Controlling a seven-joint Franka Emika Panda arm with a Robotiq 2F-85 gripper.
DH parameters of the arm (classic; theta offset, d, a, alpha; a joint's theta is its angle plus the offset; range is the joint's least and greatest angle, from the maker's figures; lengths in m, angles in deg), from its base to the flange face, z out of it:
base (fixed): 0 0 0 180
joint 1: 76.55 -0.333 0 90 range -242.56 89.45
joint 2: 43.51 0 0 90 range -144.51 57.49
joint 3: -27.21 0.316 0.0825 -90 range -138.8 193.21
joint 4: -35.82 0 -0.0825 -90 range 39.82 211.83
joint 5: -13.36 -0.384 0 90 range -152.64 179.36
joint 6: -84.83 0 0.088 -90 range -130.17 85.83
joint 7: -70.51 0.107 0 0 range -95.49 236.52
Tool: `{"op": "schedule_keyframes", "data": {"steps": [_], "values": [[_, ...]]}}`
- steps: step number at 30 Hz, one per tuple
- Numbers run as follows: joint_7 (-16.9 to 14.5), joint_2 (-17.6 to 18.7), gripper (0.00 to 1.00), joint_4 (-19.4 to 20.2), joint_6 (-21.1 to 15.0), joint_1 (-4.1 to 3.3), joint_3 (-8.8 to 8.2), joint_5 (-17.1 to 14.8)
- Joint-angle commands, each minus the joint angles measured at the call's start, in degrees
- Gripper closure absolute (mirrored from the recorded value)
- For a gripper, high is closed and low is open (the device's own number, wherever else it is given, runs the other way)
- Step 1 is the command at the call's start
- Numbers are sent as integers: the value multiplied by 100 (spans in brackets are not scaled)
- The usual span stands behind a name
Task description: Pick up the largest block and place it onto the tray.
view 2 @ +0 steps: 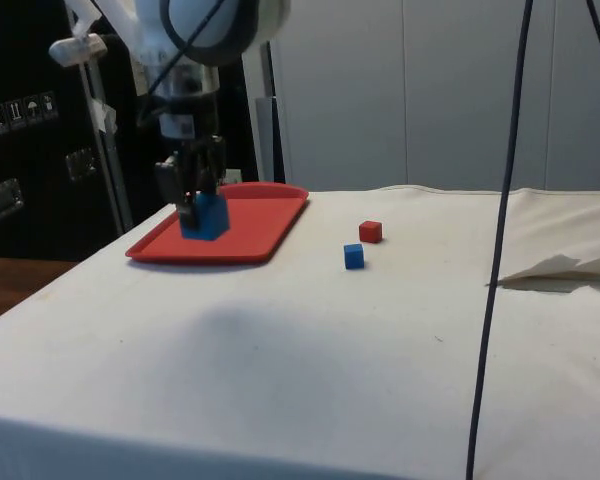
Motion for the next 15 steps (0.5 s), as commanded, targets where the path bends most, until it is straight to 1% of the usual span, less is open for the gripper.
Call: {"op": "schedule_keyframes", "data": {"steps": [1,4,5,6,9,14,15], "values": [[-23,-40,100,-74,138,17,-40,23],[-103,-29,100,-246,309,40,-120,6],[-74,-23,100,-212,241,11,-115,0],[-126,-23,100,-292,350,46,-138,0],[-229,11,100,-458,493,80,-229,-17],[-355,80,100,-653,625,138,-327,-40],[-309,63,100,-607,567,92,-350,-6]]}}
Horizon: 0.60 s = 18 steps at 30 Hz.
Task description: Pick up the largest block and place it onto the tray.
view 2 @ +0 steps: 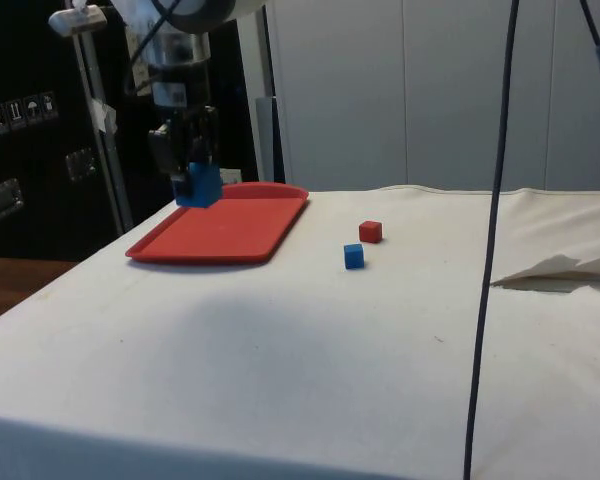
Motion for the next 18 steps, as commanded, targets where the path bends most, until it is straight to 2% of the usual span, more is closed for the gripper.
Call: {"op": "schedule_keyframes", "data": {"steps": [1,3,4,8,9,10,11,13,16,17,18], "values": [[-80,40,100,-74,74,63,6,-46],[-109,57,100,-109,86,69,-11,-52],[-183,115,100,-178,103,109,-46,-80],[-344,235,100,-315,132,160,-149,-160],[-298,235,100,-275,52,103,-195,-126],[-378,269,100,-355,138,166,-172,-178],[-458,338,100,-435,149,201,-223,-223],[-533,407,100,-516,172,212,-275,-275],[-688,539,100,-665,195,269,-372,-372],[-688,539,100,-665,195,269,-372,-372],[-625,510,100,-607,126,201,-401,-327]]}}
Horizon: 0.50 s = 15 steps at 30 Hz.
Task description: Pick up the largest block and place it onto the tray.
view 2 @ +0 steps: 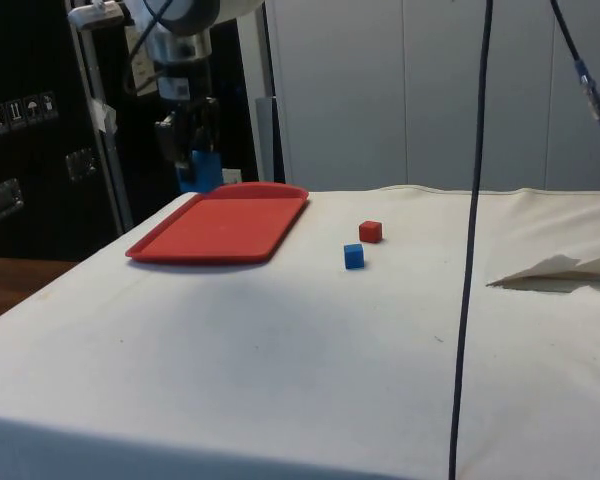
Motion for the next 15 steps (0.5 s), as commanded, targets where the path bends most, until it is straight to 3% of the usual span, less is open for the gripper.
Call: {"op": "schedule_keyframes", "data": {"steps": [1,8,9,10,15], "values": [[-109,63,100,-97,74,80,0,-69],[-464,344,100,-378,74,189,-235,-298],[-407,327,100,-327,11,115,-275,-264],[-498,372,100,-401,74,195,-258,-321],[-739,510,100,-464,69,252,-418,-476]]}}
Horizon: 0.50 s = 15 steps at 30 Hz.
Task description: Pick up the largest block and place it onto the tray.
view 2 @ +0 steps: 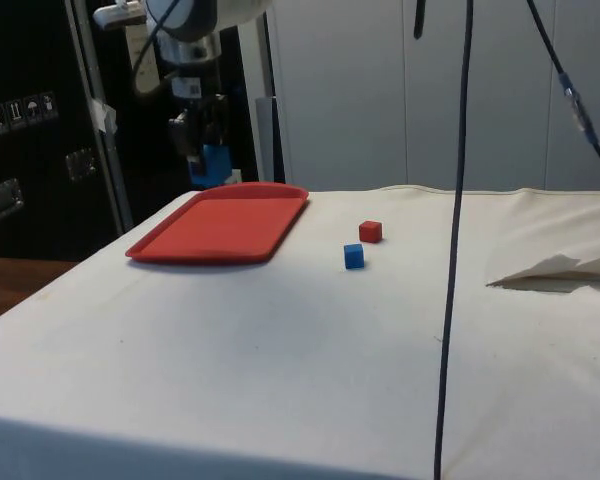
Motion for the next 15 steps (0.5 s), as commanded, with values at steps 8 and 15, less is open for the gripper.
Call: {"op": "schedule_keyframes", "data": {"steps": [8,15], "values": [[-367,229,100,-120,29,172,-115,-252],[-745,602,100,-355,23,269,-281,-705]]}}
